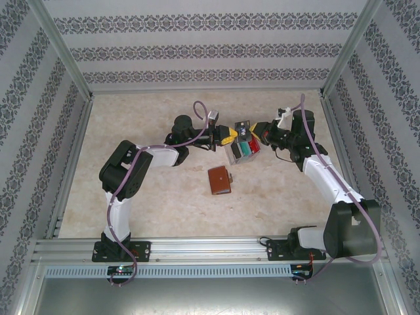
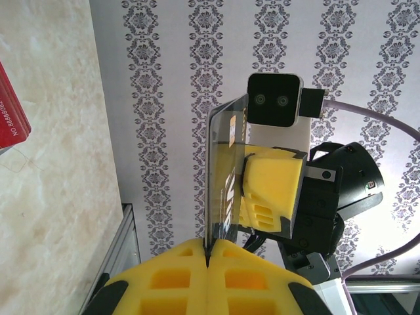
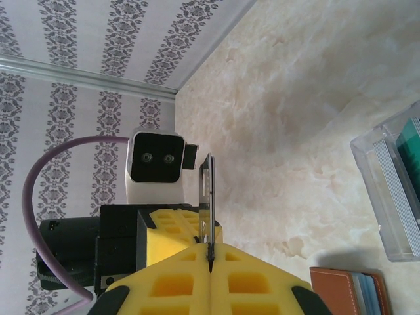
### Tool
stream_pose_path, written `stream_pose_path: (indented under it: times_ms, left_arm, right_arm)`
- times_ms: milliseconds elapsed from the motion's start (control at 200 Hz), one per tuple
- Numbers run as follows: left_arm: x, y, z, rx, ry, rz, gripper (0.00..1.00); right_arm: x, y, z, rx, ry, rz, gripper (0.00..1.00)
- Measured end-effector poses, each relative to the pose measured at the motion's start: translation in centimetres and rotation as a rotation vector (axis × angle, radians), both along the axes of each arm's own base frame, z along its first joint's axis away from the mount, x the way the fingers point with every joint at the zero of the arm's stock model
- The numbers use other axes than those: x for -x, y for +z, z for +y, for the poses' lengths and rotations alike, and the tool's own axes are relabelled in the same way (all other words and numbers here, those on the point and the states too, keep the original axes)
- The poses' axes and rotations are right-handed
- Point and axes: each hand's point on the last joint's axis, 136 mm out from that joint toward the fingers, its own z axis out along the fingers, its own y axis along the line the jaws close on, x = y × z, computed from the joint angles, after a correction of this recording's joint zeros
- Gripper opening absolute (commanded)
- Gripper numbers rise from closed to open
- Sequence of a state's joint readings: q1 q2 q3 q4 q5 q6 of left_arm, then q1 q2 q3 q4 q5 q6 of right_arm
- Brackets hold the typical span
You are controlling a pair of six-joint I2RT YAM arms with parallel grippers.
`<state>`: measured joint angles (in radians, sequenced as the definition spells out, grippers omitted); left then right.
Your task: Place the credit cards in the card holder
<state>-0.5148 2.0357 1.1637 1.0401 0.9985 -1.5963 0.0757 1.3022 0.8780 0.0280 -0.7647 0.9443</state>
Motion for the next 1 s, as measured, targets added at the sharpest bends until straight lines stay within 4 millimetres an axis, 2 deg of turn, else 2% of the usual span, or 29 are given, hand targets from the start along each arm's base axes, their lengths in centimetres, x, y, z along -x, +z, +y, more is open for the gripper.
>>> stream_pose_path:
  times_ms: [130, 455, 510, 580, 999]
  left_arm:
    - [0.01, 0.0, -0.01, 0.0, 0.0, 0.0, 0.04]
    - [0.03, 0.19, -0.01, 0.005, 0.0, -0.009, 0.05]
    - [0.04, 0.28, 0.0, 0.008, 0.0, -0.013, 0.11]
    - [0.04, 0.36, 0.0, 0.011, -0.001, -0.013, 0.13]
    - [-0.24, 0.15, 0.05, 0.02, 0.007, 0.003, 0.15]
  right_arm:
    - [0.04, -0.16, -0.05, 0.0, -0.001, 0.005, 0.0]
    - [0.04, 0.05, -0.32, 0.0, -0.008, -0.002, 0.0]
    - [0.09, -0.02, -0.32, 0.0, -0.009, 0.0, 0.0]
    - [0.2, -0.18, -0.33, 0.0, -0.009, 0.003, 0.0]
    - [0.3, 0.42, -0.65, 0.0, -0.02, -0.015, 0.0]
